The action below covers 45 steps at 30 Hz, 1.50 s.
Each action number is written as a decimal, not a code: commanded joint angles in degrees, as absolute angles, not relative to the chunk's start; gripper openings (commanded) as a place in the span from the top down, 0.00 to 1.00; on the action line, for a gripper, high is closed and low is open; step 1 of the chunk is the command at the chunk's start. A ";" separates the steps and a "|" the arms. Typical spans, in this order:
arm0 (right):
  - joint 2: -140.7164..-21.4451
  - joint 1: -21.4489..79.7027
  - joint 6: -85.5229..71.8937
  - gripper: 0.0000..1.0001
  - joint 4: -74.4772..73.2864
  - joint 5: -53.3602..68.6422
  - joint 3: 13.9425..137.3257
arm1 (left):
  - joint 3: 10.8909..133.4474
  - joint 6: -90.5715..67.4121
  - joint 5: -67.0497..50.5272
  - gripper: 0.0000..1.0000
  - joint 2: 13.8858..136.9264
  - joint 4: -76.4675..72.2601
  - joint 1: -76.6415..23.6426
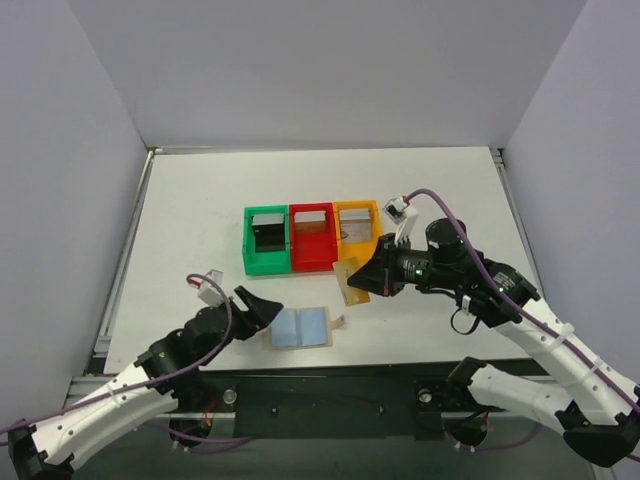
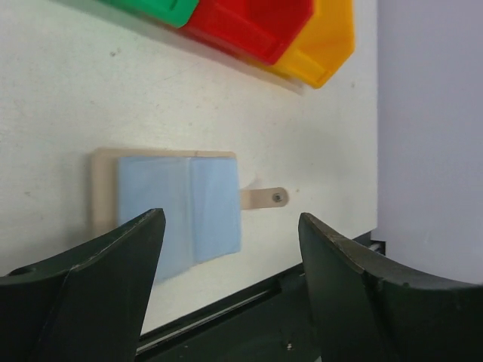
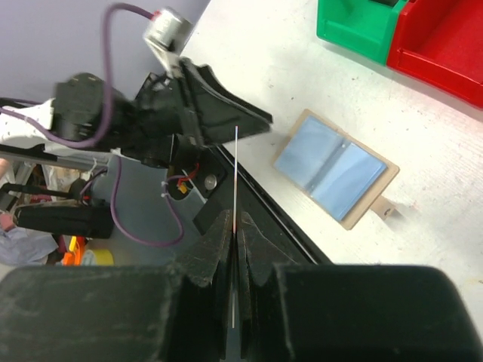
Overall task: Take the credit cards out of the card holder
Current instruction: Place the card holder at the center of the board, then place the credit card in the storage box.
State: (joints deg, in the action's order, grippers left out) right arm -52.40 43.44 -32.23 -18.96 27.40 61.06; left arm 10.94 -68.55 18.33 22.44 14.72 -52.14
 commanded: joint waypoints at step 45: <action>-67.15 52.73 -9.41 1.00 -39.46 43.24 79.10 | 34.19 -44.91 -29.26 0.90 41.22 -19.60 -51.77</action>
State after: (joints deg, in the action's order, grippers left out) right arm -66.54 52.12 -10.24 -39.48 40.84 76.84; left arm 31.20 -45.63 -26.83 40.34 -17.65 -51.96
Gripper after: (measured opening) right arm 0.002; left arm 0.114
